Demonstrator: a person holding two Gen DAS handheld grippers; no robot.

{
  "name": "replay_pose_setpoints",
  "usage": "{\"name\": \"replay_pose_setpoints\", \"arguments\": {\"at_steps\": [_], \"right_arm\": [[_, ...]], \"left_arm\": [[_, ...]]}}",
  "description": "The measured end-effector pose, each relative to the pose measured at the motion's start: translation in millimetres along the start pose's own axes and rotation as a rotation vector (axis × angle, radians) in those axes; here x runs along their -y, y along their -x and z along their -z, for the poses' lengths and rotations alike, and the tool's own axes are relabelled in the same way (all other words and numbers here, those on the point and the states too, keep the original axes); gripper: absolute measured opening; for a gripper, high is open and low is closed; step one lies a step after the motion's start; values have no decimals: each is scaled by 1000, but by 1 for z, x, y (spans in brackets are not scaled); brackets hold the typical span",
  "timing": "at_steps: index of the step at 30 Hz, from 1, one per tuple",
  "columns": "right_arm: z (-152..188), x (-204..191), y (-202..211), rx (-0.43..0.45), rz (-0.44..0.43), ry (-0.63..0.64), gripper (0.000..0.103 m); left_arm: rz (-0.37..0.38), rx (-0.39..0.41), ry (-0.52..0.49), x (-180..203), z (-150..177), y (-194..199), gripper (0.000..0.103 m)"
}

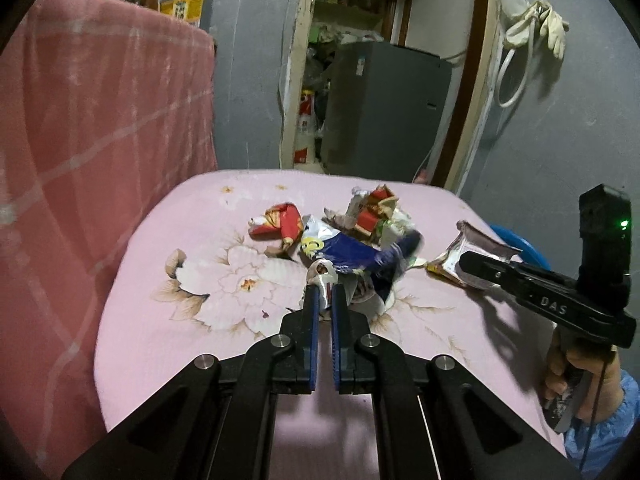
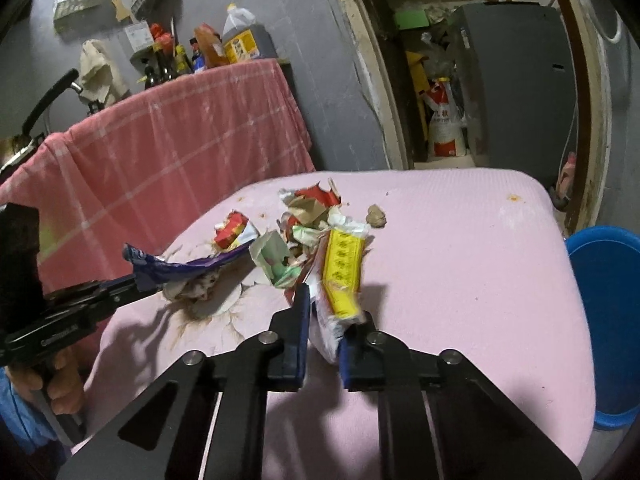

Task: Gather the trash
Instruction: 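Carry both held pieces over the blue basin and open both tools to drop them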

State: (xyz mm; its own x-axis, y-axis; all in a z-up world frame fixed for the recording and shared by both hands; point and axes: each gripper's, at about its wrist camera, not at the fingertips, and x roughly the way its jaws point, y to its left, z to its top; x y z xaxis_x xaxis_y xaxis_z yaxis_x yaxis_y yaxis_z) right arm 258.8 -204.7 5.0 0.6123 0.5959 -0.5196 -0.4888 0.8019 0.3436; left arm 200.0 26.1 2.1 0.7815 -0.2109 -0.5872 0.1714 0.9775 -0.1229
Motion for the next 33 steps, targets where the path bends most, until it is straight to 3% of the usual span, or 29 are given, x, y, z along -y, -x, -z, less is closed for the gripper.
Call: {"name": "replay_pose_setpoints", "arguments": {"at_steps": [13,24,28,33], "right_arm": [[6,-7,31,137,21,21,6],[-13,-22,95,390,76,73,6],[-32,-23,126,498,128,114,6],[-50,3,156,588,223,100,6]], "left_arm": [[76,81,-24,23,-9,30,3],[115,247,-37,61,-28,34,3],[154,312,-54,90,-46,29,3],[231,352,-71,127,-75,13,3]]}}
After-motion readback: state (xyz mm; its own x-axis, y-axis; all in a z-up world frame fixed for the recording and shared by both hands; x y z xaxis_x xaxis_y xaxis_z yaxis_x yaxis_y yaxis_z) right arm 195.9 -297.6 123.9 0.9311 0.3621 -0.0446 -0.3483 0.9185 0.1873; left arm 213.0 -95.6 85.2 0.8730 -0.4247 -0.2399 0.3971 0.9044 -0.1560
